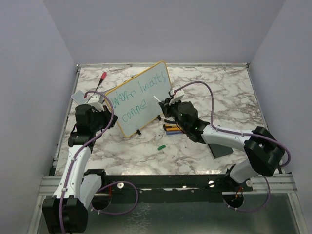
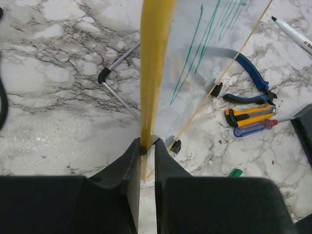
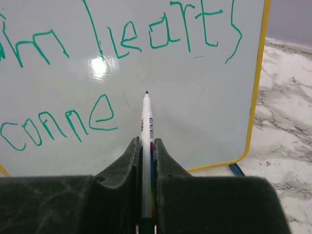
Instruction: Write a sentence on the whiteboard
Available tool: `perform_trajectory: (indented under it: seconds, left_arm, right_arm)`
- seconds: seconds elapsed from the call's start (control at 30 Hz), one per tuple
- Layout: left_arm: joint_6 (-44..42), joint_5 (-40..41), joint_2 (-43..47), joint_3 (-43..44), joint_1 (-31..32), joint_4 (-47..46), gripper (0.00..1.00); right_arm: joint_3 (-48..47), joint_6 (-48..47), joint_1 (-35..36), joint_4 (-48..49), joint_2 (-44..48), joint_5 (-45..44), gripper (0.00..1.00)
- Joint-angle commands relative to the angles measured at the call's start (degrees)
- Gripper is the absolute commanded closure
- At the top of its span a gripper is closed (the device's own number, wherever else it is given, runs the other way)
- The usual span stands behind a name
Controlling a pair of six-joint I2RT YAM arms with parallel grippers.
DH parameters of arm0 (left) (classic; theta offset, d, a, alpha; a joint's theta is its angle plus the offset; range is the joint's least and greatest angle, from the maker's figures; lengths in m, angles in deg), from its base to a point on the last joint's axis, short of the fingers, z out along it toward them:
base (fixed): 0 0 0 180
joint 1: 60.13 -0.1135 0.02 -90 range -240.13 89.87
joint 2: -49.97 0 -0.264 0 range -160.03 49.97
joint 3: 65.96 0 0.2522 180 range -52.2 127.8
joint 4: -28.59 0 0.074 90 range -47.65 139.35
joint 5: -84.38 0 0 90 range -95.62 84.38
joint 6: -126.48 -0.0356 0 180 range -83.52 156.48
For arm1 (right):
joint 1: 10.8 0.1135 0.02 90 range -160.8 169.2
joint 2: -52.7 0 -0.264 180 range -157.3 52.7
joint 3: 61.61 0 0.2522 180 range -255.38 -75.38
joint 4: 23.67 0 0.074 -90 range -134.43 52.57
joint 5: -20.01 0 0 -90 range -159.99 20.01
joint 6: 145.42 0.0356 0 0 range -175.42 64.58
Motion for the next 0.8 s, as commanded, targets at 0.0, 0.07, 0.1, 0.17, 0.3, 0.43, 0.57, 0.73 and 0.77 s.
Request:
perform_trajectory:
  seconds: [0.0,0.07,0.1,0.17,0.3,0.43,0.57,0.73,0.77]
  left_arm:
    - [-0.02,1.33,0.59,0.38,0.29,-0.39,1.0]
    - [-0.01,1.36,0.59,0.39,0.28,-0.44,1.0]
    - [-0.02,1.34,0.59,0.37,0.29,-0.4,1.0]
    - [0.03,1.34,0.59,0.35,0.26,-0.42,1.0]
    - [-0.01,1.32,0.51,0.36,0.25,-0.42,1.0]
    - [0.03,1.33,0.51,0.38,0.27,-0.4,1.0]
    - [-0.01,1.32,0.57,0.39,0.29,-0.43,1.0]
    - [0.04,1.29,0.5,0.39,0.27,-0.44,1.0]
    - [0.02,1.28,0.5,0.39,0.23,-0.45,1.0]
  right_arm:
    - [-2.5,-0.79,-0.5,2.08,-2.15,1.32,0.99]
    - [-2.91,-0.63,-0.52,2.18,-2.78,1.69,0.99]
    - [-3.07,-0.58,-0.52,2.22,-3.04,1.82,0.99]
    - [-3.46,-0.47,-0.53,2.3,-3.57,2.02,0.99]
    - [-3.87,-0.38,-0.52,2.43,-4.29,2.44,0.99]
    - [-4.59,-0.35,-0.52,2.22,-5.16,3.19,0.99]
    - [-4.89,-0.37,-0.52,2.02,-5.96,4.6,0.99]
    - [-4.43,-0.09,-0.52,2.01,-6.22,6.98,0.99]
    - [-4.19,0.0,-0.43,1.94,-6.16,7.5,0.99]
